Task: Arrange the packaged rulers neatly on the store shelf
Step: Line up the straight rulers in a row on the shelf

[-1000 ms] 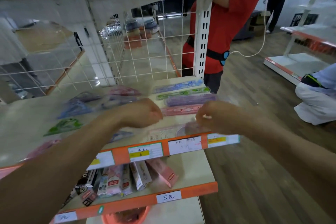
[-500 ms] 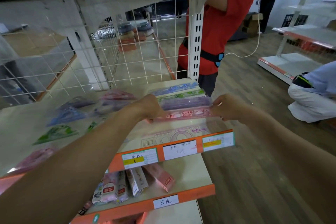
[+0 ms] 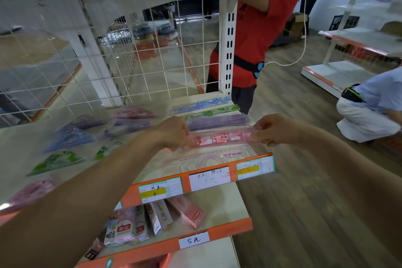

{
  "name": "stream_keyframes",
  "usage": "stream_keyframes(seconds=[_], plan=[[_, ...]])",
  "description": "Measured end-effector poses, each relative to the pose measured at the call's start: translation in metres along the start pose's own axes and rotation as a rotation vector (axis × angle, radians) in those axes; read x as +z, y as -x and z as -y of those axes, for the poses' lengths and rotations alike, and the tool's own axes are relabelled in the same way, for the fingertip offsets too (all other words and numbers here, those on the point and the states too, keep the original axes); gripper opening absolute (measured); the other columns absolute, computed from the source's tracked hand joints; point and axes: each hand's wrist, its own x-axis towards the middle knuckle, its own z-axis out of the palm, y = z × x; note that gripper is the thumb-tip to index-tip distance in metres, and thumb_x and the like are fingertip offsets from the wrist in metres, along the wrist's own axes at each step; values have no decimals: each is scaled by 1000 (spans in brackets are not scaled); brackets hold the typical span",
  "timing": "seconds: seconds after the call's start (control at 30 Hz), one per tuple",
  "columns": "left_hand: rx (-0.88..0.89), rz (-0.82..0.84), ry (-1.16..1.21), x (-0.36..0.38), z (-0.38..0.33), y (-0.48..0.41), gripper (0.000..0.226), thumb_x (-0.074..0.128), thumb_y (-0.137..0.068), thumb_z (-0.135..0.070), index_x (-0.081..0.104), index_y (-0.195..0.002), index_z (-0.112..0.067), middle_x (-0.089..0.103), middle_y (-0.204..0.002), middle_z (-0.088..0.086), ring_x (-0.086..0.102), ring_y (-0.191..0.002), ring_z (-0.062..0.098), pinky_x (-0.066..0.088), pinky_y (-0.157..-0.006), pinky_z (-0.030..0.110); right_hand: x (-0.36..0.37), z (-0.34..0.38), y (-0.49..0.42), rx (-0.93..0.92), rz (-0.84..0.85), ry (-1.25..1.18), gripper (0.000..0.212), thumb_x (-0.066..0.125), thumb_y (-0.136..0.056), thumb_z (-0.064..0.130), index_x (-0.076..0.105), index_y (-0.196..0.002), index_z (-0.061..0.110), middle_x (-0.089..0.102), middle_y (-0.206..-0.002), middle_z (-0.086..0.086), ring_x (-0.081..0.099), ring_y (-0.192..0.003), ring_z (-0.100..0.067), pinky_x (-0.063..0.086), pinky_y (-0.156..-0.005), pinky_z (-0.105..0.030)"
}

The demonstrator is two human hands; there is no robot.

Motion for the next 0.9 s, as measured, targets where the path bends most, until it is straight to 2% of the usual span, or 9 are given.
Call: stream_keyframes(seconds=[0.1, 0.2, 0.37, 0.43, 0.5, 0.57, 0.7, 0.8, 0.9], plan=[[51, -72, -34, 3, 3, 3, 32, 68, -84, -28, 55, -110, -14, 56, -98, 0, 55, -83, 15, 46, -71, 25, 1, 1, 1, -158, -98, 158, 13, 70, -84, 15, 63, -95, 16, 63, -94, -2, 55, -73, -11, 42, -60, -16], [83, -97, -79, 4, 5, 7, 32, 63, -87, -39, 67, -107, -15, 64, -96, 0, 60, -87, 18, 48, -75, 31, 7, 8, -1, -286, -156, 398, 20, 67, -86, 18, 68, -105, 15, 65, -101, -2, 57, -84, -16, 42, -73, -24], [49, -282, -240, -10, 14, 19, 23, 60, -87, -24, 69, -107, -20, 68, -99, 1, 62, -89, 21, 52, -78, 34, 12, 29, -6, -490, -319, 629, 18, 56, -90, 17, 70, -100, 16, 65, -95, -1, 60, -93, -28, 41, -78, -28], [14, -273, -299, -9, 20, 22, 25, 57, -88, -24, 69, -110, -21, 66, -95, 1, 61, -87, 20, 48, -72, 29, 23, 32, -11, -480, -317, 713, 21, 53, -89, 23, 69, -101, 23, 66, -97, 0, 57, -97, -30, 45, -88, -36], [-15, -241, -330, -1, 26, 21, 28, 55, -89, -24, 67, -114, -23, 66, -108, 1, 61, -99, 21, 48, -79, 28, 36, 33, -13, -414, -275, 720, 26, 53, -89, 26, 67, -110, 32, 62, -105, -4, 54, -102, -30, 46, -92, -40], [-18, -239, -311, 4, 30, 19, 30, 55, -88, -23, 66, -116, -24, 65, -118, 2, 59, -106, 21, 46, -82, 27, 49, 36, -13, -424, -270, 771, 30, 53, -91, 23, 65, -116, 33, 60, -111, -7, 51, -108, -28, 47, -91, -39], [16, -197, -220, -2, 30, 21, 21, 57, -89, -27, 71, -101, -19, 69, -103, 5, 63, -92, 22, 50, -76, 30, 73, 53, -12, -571, -312, 880, 30, 50, -90, 10, 66, -111, 25, 64, -105, -6, 51, -109, -24, 46, -77, -31], [122, -301, -14, -39, 18, 39, 23, 67, -83, -38, 68, -92, -16, 68, -86, 6, 61, -73, 17, 47, -61, 25, 58, 71, -8, -625, -320, 749, 18, 49, -94, 17, 64, -87, 23, 62, -88, -5, 54, -90, -25, 38, -67, -30], [240, -545, 404, -84, -3, 59, 33, 71, -80, -29, 60, -111, -28, 66, -92, -7, 58, -73, 3, 44, -59, 12, 37, 86, -3, -654, -343, 278, 19, 56, -93, 33, 66, -92, 17, 65, -83, 1, 59, -78, -18, 46, -68, -32]])
